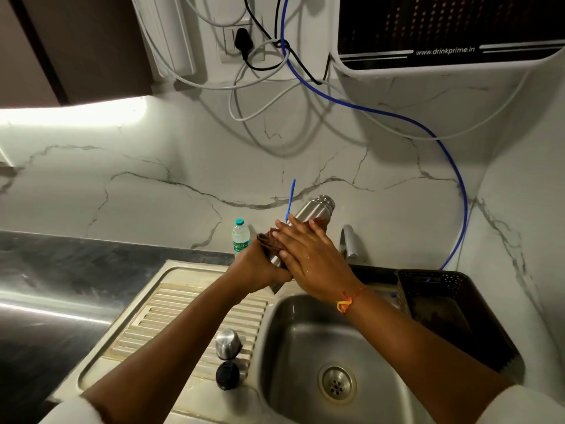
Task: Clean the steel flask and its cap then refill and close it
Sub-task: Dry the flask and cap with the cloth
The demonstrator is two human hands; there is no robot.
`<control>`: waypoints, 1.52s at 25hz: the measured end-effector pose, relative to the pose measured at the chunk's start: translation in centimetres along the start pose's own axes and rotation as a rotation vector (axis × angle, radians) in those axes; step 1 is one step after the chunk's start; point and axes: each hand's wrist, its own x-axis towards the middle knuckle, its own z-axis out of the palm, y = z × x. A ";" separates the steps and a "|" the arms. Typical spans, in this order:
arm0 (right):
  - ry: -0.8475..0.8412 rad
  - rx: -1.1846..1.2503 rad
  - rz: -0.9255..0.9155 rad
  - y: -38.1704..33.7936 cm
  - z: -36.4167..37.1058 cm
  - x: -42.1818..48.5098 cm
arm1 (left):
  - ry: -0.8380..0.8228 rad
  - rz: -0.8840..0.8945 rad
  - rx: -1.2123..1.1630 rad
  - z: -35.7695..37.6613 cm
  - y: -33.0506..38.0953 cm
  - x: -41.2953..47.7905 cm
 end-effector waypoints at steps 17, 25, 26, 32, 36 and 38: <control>0.257 1.694 0.728 -2.5 0.2 -0.3 | -0.119 -0.135 -0.725 0.4 2.0 -1.8; 0.495 2.180 1.059 -0.7 0.1 0.5 | 0.068 0.013 -0.596 1.0 0.4 -1.9; 0.528 2.210 1.049 -0.9 0.1 0.6 | 0.106 0.067 -0.489 1.3 0.6 -2.1; 0.510 2.232 1.025 -1.3 0.5 0.0 | 0.200 0.158 -0.123 2.6 2.0 -2.9; 0.410 2.222 1.046 -0.6 0.0 -0.4 | 0.039 0.031 -0.134 1.4 3.1 -3.1; 0.385 2.235 1.035 -0.1 -0.6 -0.6 | -0.151 -0.070 -0.427 1.0 3.9 -3.4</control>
